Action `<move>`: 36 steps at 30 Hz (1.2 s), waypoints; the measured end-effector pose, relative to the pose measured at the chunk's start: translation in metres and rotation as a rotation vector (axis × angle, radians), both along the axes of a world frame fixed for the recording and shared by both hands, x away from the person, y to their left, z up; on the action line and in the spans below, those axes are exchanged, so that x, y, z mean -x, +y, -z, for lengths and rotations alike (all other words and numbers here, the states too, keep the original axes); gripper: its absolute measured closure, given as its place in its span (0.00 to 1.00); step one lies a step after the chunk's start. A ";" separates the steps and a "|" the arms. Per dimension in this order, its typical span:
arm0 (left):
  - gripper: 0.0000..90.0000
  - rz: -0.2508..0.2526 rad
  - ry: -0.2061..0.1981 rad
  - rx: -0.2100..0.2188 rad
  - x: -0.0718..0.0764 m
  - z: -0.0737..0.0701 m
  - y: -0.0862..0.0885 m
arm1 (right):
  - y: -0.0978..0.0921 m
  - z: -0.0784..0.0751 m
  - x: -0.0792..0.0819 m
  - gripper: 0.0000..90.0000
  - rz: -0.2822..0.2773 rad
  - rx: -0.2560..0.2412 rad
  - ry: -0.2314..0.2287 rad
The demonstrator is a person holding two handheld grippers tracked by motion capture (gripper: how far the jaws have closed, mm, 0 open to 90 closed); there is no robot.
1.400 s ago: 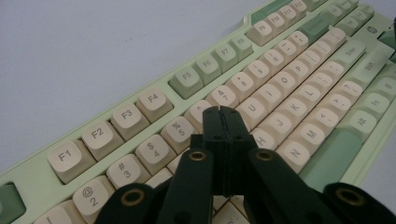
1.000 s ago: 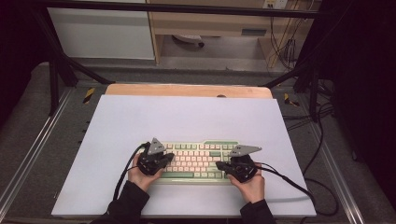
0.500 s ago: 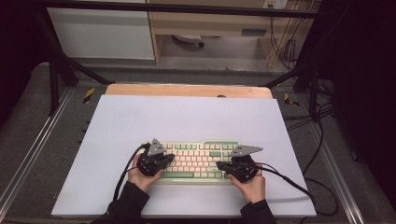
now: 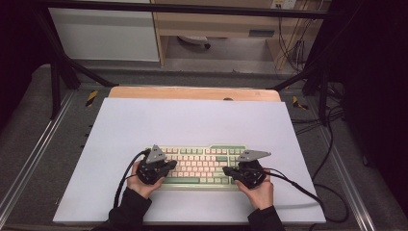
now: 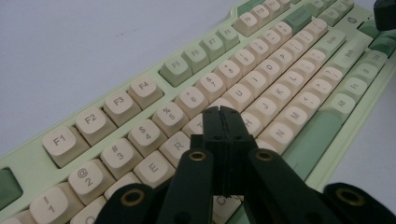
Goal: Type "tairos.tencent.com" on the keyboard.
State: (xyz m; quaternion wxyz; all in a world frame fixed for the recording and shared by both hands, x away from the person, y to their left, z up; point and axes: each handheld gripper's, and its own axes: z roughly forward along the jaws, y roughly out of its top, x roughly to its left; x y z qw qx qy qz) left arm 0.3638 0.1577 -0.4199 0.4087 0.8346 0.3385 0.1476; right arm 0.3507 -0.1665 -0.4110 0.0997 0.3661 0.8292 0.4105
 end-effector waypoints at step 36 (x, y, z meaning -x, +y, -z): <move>1.00 -0.085 0.005 -0.024 -0.013 0.008 0.020 | 0.002 0.002 0.000 1.00 -0.016 -0.009 0.013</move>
